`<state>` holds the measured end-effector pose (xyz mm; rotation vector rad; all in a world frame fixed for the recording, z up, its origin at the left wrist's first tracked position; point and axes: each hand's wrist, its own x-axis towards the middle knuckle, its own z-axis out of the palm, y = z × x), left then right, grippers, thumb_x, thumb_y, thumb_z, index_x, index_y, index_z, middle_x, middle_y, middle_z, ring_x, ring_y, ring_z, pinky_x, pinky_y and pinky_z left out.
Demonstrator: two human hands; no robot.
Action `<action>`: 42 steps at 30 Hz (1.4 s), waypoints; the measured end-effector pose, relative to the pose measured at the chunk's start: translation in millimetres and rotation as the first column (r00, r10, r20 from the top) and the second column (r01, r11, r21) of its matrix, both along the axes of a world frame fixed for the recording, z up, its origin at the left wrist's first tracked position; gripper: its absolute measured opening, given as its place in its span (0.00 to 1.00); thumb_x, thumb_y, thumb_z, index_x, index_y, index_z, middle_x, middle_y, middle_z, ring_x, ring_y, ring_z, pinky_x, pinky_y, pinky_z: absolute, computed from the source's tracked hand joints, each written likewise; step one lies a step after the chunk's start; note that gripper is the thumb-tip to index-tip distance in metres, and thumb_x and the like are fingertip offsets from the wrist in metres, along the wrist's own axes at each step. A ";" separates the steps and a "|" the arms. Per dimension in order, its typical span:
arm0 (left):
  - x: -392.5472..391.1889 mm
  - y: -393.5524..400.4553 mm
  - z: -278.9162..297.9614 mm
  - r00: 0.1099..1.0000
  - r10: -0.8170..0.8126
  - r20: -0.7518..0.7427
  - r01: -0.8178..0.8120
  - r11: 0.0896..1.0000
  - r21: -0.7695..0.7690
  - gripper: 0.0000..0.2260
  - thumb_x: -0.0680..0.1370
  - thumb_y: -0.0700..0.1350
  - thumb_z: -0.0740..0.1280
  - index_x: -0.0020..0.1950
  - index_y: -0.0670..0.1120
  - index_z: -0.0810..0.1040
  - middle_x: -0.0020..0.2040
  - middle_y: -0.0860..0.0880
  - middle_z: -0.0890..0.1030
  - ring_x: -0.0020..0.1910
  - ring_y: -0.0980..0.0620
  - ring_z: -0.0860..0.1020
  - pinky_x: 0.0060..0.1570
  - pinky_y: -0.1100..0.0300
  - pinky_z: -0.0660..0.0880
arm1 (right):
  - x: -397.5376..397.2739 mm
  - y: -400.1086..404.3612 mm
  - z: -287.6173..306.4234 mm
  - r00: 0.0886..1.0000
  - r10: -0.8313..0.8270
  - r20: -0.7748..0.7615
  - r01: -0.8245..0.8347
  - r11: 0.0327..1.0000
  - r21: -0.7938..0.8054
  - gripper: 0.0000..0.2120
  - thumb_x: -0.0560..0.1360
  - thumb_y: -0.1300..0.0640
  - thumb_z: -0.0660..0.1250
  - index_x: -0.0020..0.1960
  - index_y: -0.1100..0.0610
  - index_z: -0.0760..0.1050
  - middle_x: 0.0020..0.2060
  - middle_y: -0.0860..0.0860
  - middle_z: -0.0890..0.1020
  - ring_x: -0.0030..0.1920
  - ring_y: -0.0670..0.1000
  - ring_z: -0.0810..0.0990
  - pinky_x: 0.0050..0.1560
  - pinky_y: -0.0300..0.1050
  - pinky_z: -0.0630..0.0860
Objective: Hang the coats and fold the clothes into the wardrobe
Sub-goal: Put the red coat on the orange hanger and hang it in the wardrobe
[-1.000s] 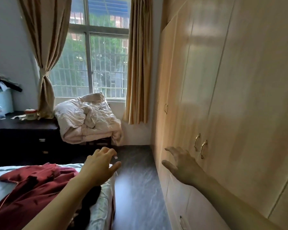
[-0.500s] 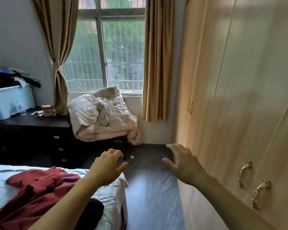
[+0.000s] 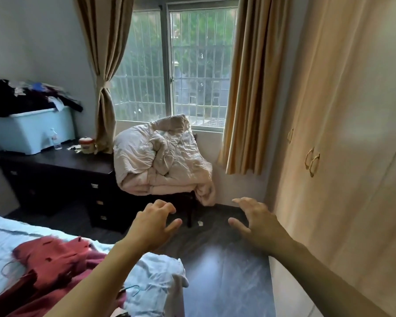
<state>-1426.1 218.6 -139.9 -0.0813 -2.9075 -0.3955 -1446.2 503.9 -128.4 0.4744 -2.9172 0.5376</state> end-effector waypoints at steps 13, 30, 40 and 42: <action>-184.3 -62.2 -13.1 0.995 0.094 0.019 -0.096 0.986 0.134 0.20 0.79 0.62 0.63 0.66 0.53 0.75 0.67 0.53 0.73 0.63 0.50 0.73 0.63 0.50 0.72 | -204.8 -86.8 20.9 0.992 0.126 0.011 -0.126 0.991 0.041 0.28 0.80 0.39 0.61 0.76 0.46 0.62 0.75 0.46 0.66 0.73 0.51 0.65 0.72 0.52 0.66; -291.1 -94.4 -34.0 0.775 0.620 0.123 -0.627 0.778 0.027 0.22 0.75 0.64 0.59 0.62 0.53 0.76 0.63 0.54 0.75 0.61 0.51 0.73 0.62 0.49 0.72 | -457.4 -177.7 -32.6 0.773 0.628 0.085 -0.629 0.777 -0.023 0.27 0.80 0.38 0.58 0.76 0.46 0.61 0.75 0.46 0.65 0.73 0.53 0.64 0.68 0.54 0.70; -249.6 -134.9 -26.1 0.549 0.834 0.049 -0.836 0.548 0.031 0.13 0.77 0.58 0.65 0.55 0.51 0.78 0.58 0.52 0.78 0.58 0.48 0.75 0.57 0.55 0.70 | -466.6 -282.6 -31.4 0.538 0.837 0.102 -0.837 0.545 -0.052 0.28 0.80 0.38 0.58 0.77 0.46 0.61 0.75 0.47 0.65 0.74 0.54 0.64 0.68 0.57 0.69; -241.4 -148.7 -25.9 0.513 0.858 0.031 -0.858 0.512 0.022 0.12 0.78 0.57 0.66 0.55 0.50 0.78 0.59 0.52 0.78 0.58 0.48 0.74 0.57 0.55 0.69 | -461.7 -305.8 -31.3 0.492 0.865 0.100 -0.866 0.498 -0.042 0.28 0.80 0.38 0.59 0.76 0.46 0.61 0.75 0.46 0.65 0.73 0.54 0.65 0.68 0.56 0.69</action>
